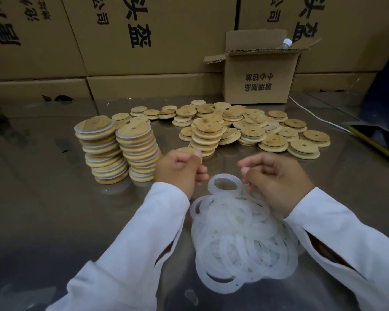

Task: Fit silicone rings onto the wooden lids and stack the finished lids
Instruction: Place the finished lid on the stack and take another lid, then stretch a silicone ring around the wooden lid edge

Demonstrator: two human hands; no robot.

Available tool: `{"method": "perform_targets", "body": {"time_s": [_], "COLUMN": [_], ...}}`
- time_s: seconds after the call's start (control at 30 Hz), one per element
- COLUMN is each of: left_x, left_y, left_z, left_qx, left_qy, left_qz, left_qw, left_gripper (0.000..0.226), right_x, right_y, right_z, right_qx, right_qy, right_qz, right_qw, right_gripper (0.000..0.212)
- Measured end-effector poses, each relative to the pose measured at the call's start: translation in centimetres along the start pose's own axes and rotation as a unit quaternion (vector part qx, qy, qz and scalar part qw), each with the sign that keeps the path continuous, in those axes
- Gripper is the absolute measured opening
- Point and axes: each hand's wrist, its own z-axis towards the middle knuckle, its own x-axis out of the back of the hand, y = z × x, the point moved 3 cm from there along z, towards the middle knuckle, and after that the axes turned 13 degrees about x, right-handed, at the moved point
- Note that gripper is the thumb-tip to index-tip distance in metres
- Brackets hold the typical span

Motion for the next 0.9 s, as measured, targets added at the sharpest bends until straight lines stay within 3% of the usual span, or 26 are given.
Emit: {"method": "perform_targets", "body": {"time_s": [0.1,0.23,0.43,0.5,0.67,0.9], "left_x": [-1.2,-1.5,-1.3,-1.2,-1.1,-1.1], "left_y": [-0.6,-1.1,-1.3,-1.3,-1.3,-0.8], "left_z": [-0.8,-0.6,-0.3,-0.3,-0.2,0.0], "left_qx": [0.015,0.007,0.001,0.009,0.006,-0.018], "left_qy": [-0.079,-0.094,-0.078,-0.074,-0.056,-0.050], "left_qz": [0.047,0.063,0.087,0.093,0.091,0.044], "left_qw": [0.996,0.994,0.993,0.993,0.994,0.998], "left_gripper": [0.017,0.010,0.012,0.013,0.016,0.012], "right_x": [-0.4,-1.6,-3.5,-4.1,-5.3,-4.6], "right_y": [-0.4,-0.9,-0.6,0.2,2.6,1.7], "right_z": [1.1,4.5,10.5,11.9,13.0,12.5], "right_qx": [-0.004,-0.007,0.073,0.078,-0.001,0.029], "right_qy": [-0.010,-0.037,0.062,0.055,-0.052,-0.004], "right_qz": [-0.009,-0.045,-0.167,-0.211,-0.280,-0.306], "right_qw": [1.000,0.998,0.981,0.973,0.959,0.952], "right_gripper": [0.016,0.011,0.009,0.020,0.062,0.066]}}
